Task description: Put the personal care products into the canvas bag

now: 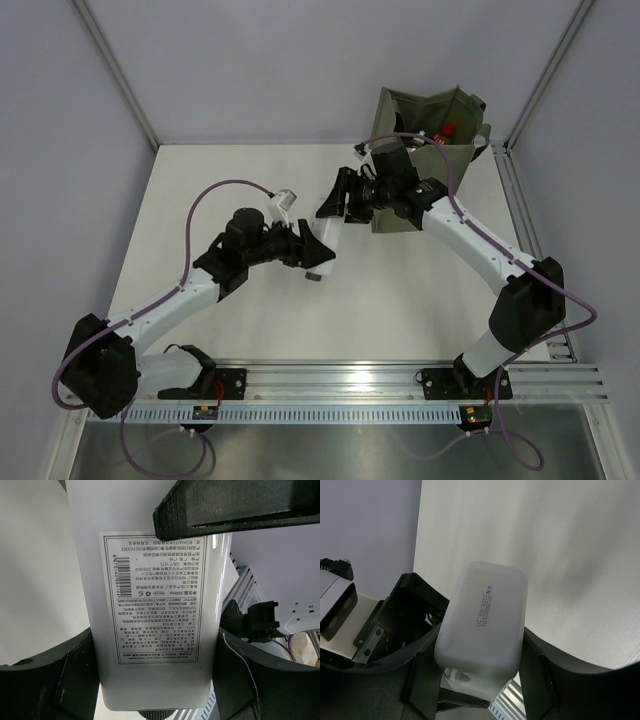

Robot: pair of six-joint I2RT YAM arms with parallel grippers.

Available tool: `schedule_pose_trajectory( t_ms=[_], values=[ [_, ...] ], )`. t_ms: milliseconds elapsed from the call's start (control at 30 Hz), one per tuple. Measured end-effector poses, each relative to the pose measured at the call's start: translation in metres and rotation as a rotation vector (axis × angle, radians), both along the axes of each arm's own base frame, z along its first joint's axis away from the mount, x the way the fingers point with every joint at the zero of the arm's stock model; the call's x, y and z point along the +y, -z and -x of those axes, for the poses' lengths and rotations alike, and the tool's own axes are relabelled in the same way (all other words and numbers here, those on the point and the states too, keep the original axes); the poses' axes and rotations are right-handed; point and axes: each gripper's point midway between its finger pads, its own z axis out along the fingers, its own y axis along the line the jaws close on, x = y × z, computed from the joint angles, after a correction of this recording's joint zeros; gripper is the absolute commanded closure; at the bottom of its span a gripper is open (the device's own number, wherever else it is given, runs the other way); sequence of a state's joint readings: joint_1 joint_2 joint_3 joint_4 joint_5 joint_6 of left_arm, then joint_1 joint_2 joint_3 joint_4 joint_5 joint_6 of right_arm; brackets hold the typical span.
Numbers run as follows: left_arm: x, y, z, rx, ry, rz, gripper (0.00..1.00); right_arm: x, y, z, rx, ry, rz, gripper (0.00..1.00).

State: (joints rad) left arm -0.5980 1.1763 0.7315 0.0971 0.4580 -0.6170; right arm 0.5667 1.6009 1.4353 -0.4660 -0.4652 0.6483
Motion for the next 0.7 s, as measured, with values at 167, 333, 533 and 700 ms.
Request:
schedule_pose_trajectory(
  t_ms=[167,333,533,700],
  values=[
    [-0.003,0.002,-0.003,0.001,0.005,-0.011,0.02,0.0,0.0,-0.002,-0.023,-0.013,-0.01,1.0],
    [-0.01,-0.013,-0.005,-0.037,0.02,0.024,0.01,0.009,-0.001,0.018,0.008,-0.122,-0.061,1.0],
    [-0.014,-0.026,-0.008,-0.074,0.027,0.06,0.01,0.009,-0.013,0.027,0.002,-0.182,-0.119,1.0],
    [-0.015,-0.032,-0.008,-0.096,0.033,0.074,0.01,0.003,-0.02,0.024,0.001,-0.2,-0.155,1.0]
  ],
)
